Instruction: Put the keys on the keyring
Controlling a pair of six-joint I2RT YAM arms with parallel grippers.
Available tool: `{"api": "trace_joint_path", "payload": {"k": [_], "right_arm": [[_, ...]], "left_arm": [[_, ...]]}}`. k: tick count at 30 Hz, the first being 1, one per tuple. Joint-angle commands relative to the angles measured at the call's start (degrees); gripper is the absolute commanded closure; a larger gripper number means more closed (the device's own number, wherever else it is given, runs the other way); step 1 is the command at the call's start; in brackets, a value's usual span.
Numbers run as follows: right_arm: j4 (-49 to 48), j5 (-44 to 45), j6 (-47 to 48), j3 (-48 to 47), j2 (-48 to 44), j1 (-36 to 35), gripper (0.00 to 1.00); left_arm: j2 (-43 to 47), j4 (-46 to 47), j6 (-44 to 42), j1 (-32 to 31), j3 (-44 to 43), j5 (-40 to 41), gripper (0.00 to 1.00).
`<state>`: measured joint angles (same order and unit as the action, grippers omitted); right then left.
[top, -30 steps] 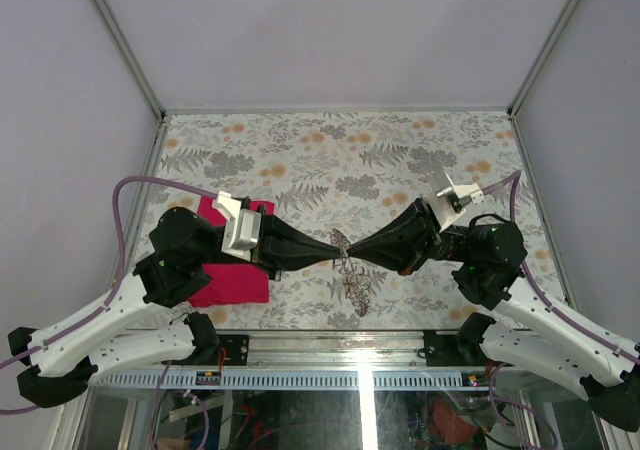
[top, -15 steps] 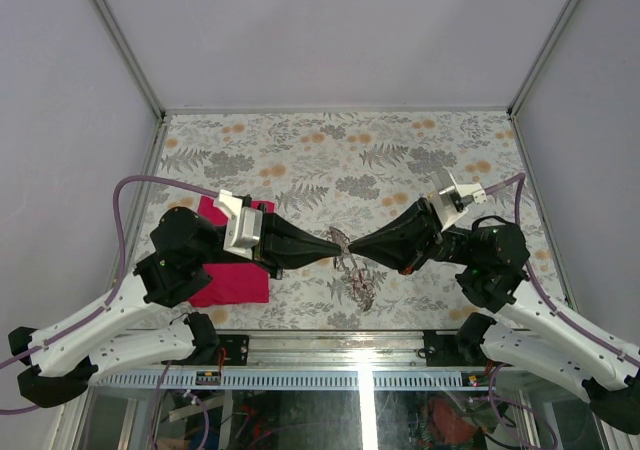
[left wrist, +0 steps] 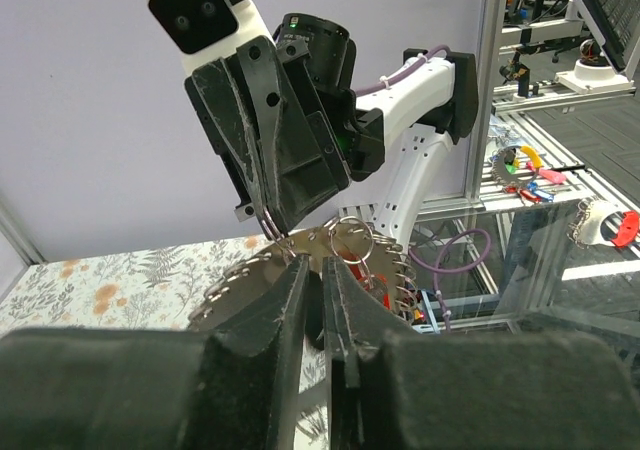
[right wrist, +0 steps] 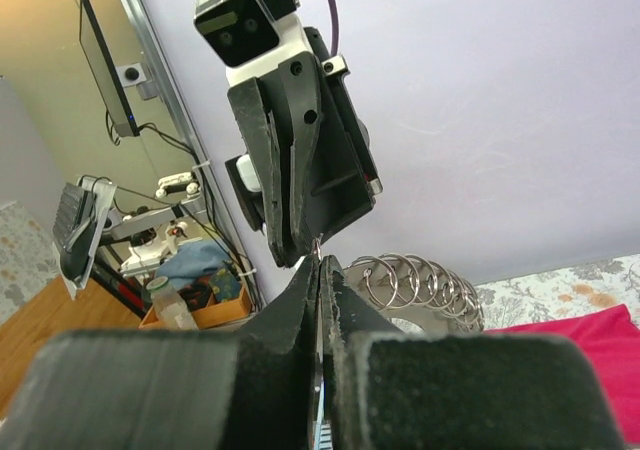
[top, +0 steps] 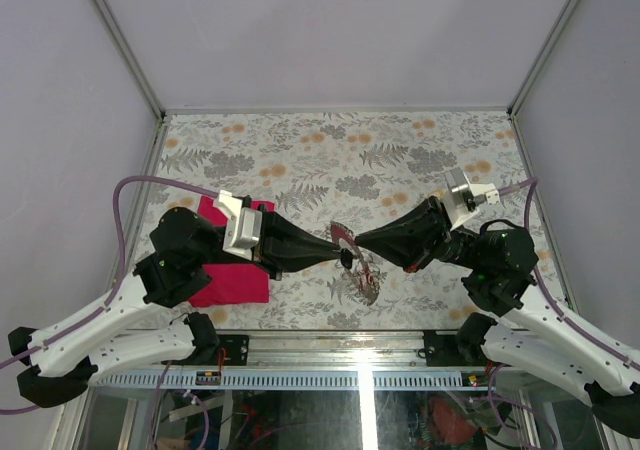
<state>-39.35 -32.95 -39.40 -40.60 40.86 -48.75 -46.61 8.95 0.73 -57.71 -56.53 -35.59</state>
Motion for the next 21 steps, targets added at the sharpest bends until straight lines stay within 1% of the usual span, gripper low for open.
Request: {"api": "trace_joint_path", "payload": {"k": [1, 7, 12, 16, 21], "right_arm": [[-4.99, 3.23, 0.61, -0.89, -1.48, 0.04, 1.00], [-3.45, 2.91, 2.48, -0.85, -2.21, 0.04, 1.00], [-0.35, 3.19, 5.33, -1.75, -2.71, 0.05, 1.00], [4.58, 4.21, 8.80, -3.14, -2.47, -0.02, 1.00], [8.32, 5.42, 12.81, -4.29, -2.80, 0.02, 1.00]], "left_arm": [[0.40, 0.54, 0.05, -0.02, -0.86, -0.76, 0.87], [1.04, -0.12, 0.10, 0.07, -0.84, 0.45, 0.86], [1.32, 1.39, 1.60, 0.02, -0.79, 4.44, 0.76], [1.05, 2.69, 2.78, 0.03, -0.02, 8.74, 0.69], [1.90, 7.11, 5.48, 0.04, 2.48, 14.72, 0.65]]}}
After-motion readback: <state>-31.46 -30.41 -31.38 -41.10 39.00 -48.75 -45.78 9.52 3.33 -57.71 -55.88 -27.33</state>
